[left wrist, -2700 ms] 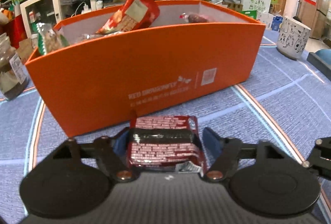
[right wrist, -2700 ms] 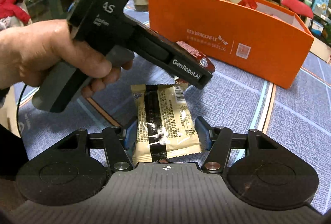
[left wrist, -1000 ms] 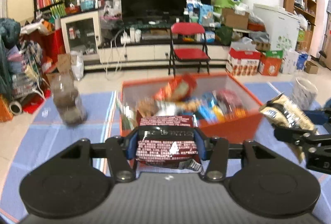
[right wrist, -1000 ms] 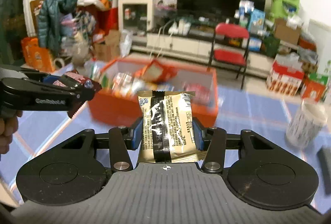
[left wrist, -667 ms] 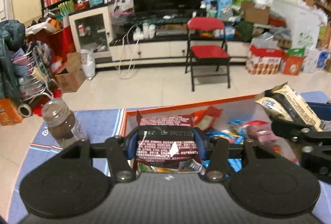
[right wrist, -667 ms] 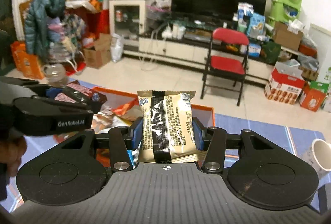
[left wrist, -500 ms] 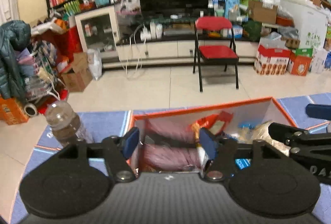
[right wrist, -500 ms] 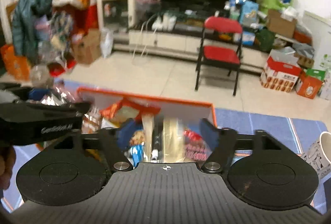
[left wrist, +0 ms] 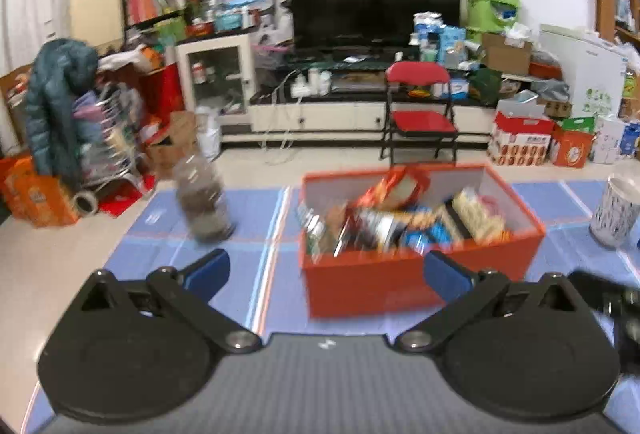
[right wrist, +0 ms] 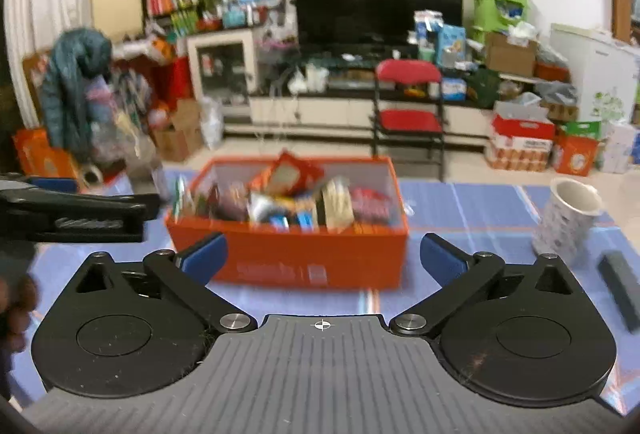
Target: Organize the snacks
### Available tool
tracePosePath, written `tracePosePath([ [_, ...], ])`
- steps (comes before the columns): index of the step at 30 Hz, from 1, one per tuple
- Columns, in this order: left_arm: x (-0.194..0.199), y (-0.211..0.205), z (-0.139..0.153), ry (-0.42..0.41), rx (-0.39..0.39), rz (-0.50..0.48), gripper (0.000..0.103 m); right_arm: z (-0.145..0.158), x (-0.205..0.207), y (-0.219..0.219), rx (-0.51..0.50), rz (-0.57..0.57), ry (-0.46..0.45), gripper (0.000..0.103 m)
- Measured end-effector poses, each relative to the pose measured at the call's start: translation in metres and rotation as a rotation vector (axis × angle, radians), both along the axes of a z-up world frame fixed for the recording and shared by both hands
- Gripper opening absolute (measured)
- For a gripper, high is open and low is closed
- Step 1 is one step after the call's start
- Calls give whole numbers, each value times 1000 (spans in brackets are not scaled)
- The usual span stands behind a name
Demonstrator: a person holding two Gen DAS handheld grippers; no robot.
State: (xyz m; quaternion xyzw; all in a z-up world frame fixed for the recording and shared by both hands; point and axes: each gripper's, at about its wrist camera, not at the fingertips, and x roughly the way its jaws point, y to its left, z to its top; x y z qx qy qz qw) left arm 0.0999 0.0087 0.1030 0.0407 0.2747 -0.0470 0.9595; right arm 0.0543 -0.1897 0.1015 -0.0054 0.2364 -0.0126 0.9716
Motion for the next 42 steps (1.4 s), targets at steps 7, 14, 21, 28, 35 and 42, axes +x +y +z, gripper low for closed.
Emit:
tracePosePath([
  [7,-50,24,-7,69,45,124,102,26,-20,36,-37,-164,140,95],
  [14,-77,41,20,34,22,152,102,46,-51,61,-64,-128,118,95],
  [21,-79,38,36,30,11,146,102,57,-56,73,-77,-108,89,95],
  [28,-73,28,35,42,33,145,102,55,-54,68,-69,-119,84,95],
  [35,-71,23,35,29,63,154,102,52,-50,64,-64,-127,85,95],
  [42,-72,21,36,17,20,136,102,58,-54,59,-71,-141,65,95],
])
